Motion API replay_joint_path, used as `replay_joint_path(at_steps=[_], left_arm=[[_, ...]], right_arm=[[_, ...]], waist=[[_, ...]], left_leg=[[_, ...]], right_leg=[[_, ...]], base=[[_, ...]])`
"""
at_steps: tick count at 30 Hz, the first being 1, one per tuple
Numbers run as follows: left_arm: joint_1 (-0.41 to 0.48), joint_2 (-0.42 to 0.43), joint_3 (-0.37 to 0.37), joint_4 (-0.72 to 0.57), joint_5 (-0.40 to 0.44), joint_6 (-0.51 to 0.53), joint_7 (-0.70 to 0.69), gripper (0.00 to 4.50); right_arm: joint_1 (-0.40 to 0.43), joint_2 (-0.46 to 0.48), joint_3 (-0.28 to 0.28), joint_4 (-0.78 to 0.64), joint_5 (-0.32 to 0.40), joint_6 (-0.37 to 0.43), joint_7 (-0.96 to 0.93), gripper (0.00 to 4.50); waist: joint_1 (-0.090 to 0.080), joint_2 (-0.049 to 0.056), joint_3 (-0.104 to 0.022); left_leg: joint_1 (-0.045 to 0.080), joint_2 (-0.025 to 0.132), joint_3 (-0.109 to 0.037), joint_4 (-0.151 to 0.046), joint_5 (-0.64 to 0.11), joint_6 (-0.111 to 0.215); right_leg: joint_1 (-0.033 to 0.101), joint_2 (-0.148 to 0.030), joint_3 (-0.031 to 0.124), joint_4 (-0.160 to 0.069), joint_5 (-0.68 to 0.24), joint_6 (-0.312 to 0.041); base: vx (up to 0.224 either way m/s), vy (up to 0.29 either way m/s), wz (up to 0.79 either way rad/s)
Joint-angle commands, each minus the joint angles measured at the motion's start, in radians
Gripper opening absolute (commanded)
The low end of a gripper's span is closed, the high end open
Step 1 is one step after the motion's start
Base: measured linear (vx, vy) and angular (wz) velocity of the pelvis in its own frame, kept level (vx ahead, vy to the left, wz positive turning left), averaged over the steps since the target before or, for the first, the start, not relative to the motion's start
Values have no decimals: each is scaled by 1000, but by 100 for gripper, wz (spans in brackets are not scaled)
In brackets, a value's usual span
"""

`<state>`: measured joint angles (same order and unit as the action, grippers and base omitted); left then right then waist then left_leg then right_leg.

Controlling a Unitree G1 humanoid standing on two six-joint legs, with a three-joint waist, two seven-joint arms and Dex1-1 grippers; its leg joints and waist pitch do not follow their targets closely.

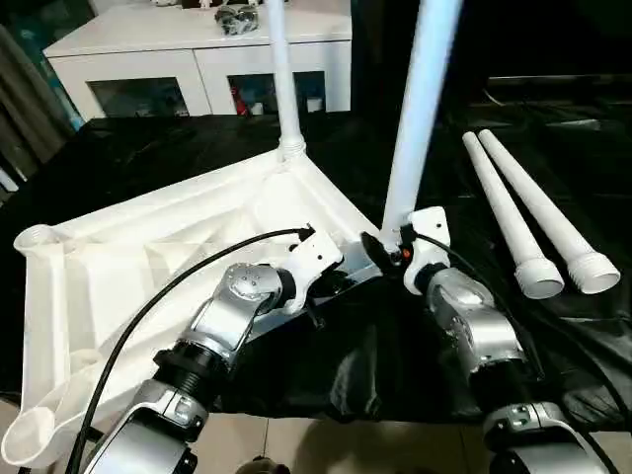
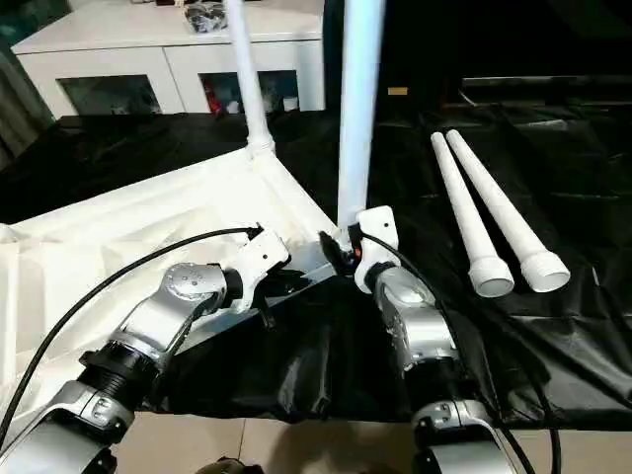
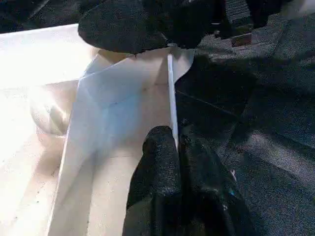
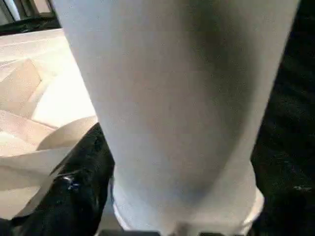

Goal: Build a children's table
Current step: Rotate leg to tighten

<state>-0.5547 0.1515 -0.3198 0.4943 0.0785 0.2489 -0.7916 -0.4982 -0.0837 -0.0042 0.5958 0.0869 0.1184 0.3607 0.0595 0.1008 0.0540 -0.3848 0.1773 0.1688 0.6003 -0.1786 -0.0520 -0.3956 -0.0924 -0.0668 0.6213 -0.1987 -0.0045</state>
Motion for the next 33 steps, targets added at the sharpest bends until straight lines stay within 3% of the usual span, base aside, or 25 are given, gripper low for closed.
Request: replay_joint_path(at_steps=[1,4,6,10,14,15,18,21,26,27,33], left_arm=[[-15,-25,-60,-51,-17,-54,-64,0],[0,0,-65,-78,-30,-64,-114,0],[20,32,-67,-103,-47,-75,-171,0],[34,68,-51,-125,-72,-77,-219,0],[48,129,-24,-144,-103,-79,-304,0],[49,144,-20,-144,-113,-81,-327,0],[49,167,-19,-137,-119,-94,-357,0],[46,194,-16,-121,-121,-108,-388,0],[38,210,-13,-106,-122,-113,-412,0],[30,216,-8,-96,-122,-115,-423,0],[31,223,-7,-92,-123,-120,-429,0]], right_arm=[[1,39,84,15,3,13,84,394],[12,5,104,-10,-13,-8,123,398],[30,-45,121,-49,-24,-29,197,398],[62,-116,156,-117,-8,-29,346,398],[115,-239,214,-223,45,-17,610,398],[122,-266,222,-248,66,-4,672,398],[127,-298,232,-278,91,18,746,398],[133,-342,255,-304,98,24,827,364],[142,-381,271,-336,107,35,896,321],[149,-397,281,-358,118,52,935,316],[167,-394,290,-367,116,53,938,280]], waist=[[0,-10,-61],[4,-12,-65],[7,-19,-69],[15,-18,-77],[24,-17,-76],[34,-20,-75],[38,-23,-71],[39,-28,-70],[46,-29,-70],[48,-36,-67],[54,-31,-67]], left_leg=[[8,38,-19,-82,-300,32],[7,40,-19,-80,-280,41],[3,40,-16,-75,-224,61],[2,43,-14,-65,-139,108],[4,44,-10,-62,-132,134],[4,48,-9,-61,-139,143],[5,49,-9,-65,-171,134],[7,50,-9,-67,-185,114],[5,49,-9,-66,-162,115],[5,49,-8,-65,-158,119],[5,50,-9,-66,-161,120]], right_leg=[[40,-56,37,-98,-295,-185],[43,-59,38,-93,-264,-193],[48,-58,38,-85,-190,-209],[51,-54,35,-72,-67,-236],[48,-52,34,-69,-49,-254],[47,-53,35,-68,-59,-254],[45,-55,36,-74,-115,-251],[43,-56,38,-78,-162,-239],[42,-58,40,-76,-162,-236],[41,-57,40,-76,-158,-234],[39,-58,40,-77,-164,-235]], base=[[0,0,0],[0,0,0],[0,0,0],[0,0,0],[0,0,0],[0,0,0],[0,0,0],[0,0,0],[0,0,0],[0,0,0],[0,0,0]])
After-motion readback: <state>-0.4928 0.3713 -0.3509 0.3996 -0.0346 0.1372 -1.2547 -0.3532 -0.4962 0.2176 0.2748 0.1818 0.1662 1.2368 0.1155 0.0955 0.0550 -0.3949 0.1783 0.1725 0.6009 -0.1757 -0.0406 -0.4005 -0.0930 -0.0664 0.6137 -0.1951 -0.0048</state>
